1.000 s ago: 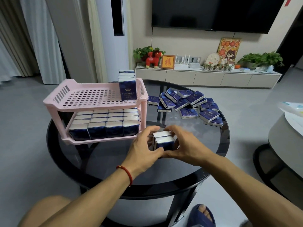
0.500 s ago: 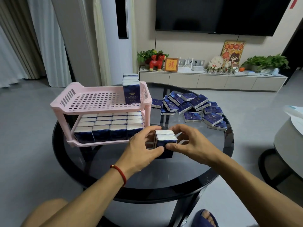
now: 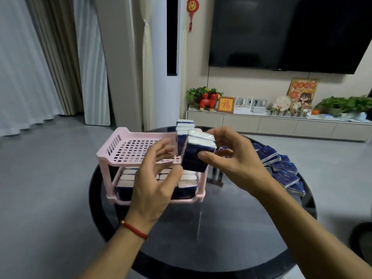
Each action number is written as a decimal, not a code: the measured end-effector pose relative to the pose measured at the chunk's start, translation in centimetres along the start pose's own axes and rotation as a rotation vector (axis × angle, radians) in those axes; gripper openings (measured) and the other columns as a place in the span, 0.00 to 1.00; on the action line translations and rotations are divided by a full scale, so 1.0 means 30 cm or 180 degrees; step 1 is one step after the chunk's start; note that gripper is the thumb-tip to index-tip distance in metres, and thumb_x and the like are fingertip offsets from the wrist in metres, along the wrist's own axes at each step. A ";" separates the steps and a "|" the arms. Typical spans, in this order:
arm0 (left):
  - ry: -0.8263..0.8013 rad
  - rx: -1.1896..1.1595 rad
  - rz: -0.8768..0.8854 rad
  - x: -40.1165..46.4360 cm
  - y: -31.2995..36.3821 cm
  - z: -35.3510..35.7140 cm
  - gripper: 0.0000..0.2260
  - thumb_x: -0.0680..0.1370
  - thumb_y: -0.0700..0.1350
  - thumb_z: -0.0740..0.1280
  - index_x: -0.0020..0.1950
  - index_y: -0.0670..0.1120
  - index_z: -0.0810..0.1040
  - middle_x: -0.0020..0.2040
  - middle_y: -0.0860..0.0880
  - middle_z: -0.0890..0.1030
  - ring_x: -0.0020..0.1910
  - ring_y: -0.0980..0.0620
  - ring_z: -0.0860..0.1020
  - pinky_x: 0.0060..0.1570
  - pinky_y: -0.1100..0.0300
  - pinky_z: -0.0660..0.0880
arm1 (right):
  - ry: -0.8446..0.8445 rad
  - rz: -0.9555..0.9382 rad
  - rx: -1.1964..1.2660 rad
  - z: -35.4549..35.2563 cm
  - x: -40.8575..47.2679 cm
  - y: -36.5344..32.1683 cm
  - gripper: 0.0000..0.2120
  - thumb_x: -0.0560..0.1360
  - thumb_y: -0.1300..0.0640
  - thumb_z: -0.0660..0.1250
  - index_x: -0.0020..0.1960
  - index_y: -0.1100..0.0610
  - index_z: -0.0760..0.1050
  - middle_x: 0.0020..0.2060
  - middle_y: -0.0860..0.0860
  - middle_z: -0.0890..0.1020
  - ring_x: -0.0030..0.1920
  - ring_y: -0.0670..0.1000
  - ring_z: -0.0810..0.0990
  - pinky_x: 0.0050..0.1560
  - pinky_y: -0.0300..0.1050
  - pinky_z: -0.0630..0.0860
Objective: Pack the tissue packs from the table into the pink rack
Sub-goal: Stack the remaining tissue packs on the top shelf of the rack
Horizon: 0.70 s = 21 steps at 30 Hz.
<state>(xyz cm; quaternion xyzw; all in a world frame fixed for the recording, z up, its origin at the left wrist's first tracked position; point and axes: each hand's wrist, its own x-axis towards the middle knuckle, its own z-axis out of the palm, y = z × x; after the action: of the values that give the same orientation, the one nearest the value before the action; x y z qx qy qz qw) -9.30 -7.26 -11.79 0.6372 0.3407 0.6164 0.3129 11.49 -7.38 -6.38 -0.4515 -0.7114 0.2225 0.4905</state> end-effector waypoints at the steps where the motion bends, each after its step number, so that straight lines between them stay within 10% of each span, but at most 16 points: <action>1: 0.0120 0.0043 -0.0011 0.006 -0.005 -0.009 0.23 0.75 0.44 0.71 0.70 0.54 0.73 0.64 0.54 0.81 0.65 0.54 0.79 0.61 0.59 0.78 | -0.0045 -0.0009 -0.0119 0.001 0.040 -0.006 0.22 0.71 0.50 0.78 0.63 0.50 0.77 0.53 0.44 0.84 0.54 0.45 0.82 0.56 0.48 0.82; 13: -0.0079 0.0971 -0.0575 0.113 -0.027 -0.008 0.28 0.78 0.35 0.71 0.74 0.55 0.69 0.65 0.56 0.76 0.59 0.61 0.78 0.49 0.75 0.75 | -0.0371 0.0294 -0.1193 0.056 0.223 0.102 0.25 0.71 0.45 0.78 0.65 0.47 0.76 0.60 0.46 0.76 0.59 0.47 0.75 0.60 0.54 0.78; 21: -0.0861 0.1789 -0.0778 0.266 -0.005 0.041 0.29 0.74 0.41 0.75 0.73 0.51 0.72 0.66 0.52 0.79 0.63 0.48 0.79 0.60 0.57 0.76 | -0.0106 0.0305 -0.1216 0.075 0.200 0.121 0.30 0.71 0.45 0.78 0.70 0.48 0.73 0.61 0.47 0.74 0.55 0.45 0.76 0.57 0.45 0.78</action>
<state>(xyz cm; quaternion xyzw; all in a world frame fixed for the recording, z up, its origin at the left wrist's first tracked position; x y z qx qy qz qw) -8.03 -0.59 -7.39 0.7291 0.5267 0.3660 0.2390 10.33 -0.13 -7.10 -0.5660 -0.7264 0.1140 0.3729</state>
